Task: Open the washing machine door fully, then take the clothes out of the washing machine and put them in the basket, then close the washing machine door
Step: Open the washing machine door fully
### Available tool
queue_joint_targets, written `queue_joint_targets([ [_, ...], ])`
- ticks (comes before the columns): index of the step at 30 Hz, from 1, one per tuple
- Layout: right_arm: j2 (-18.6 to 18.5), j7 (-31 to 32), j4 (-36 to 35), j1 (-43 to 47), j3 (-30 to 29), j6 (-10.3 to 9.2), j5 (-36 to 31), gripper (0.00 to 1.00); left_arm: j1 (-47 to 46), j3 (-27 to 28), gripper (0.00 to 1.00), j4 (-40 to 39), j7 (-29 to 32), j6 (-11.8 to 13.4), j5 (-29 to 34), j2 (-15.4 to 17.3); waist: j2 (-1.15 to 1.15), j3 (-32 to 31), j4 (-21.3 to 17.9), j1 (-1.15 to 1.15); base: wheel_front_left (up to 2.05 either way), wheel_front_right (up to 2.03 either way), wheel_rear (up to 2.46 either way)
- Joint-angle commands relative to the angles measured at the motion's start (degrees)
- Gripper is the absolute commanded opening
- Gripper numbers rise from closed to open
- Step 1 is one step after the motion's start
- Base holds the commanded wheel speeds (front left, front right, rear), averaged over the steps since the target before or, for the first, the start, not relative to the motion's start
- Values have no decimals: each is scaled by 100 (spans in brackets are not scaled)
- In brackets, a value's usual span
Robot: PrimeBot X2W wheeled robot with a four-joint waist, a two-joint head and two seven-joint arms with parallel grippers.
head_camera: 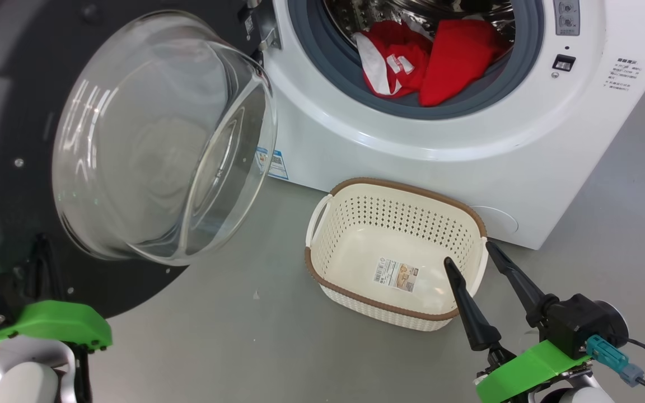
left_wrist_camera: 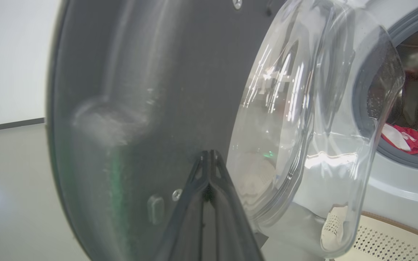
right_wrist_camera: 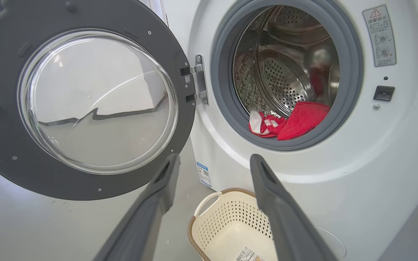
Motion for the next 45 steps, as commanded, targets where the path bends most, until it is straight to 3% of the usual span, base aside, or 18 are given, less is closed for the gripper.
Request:
queue_joint_targets([
  [1,9,23,-193,18,109,36,-69,100,-309,347,0,-12,-82,-33,-82,297,0,20,-5,0,0,0,0],
  [14,9,105,-293,-16,74,36,-144,100,-692,604,0,661,-112,-181,-16,385,0,146,-74,0,0,0,0],
  [30,9,137,-284,-45,86,36,-100,100,-815,1367,0,1020,-114,-319,255,353,0,107,-252,0,0,0,0],
  [41,9,64,-207,-48,89,36,-13,100,-589,1633,0,347,-115,-431,486,57,0,12,-336,0,0,0,0],
  [43,9,25,-169,-44,100,36,36,100,-473,1663,37,116,-115,-422,529,7,0,-24,-356,0,0,0,0],
  [44,9,1,-149,-48,108,36,58,100,-413,1684,85,-26,-115,-409,557,-5,0,-39,-370,0,0,0,0],
  [45,9,-22,-128,-52,117,36,78,100,-350,1710,100,-180,-115,-397,575,-21,0,-55,-385,0,0,0,0],
])
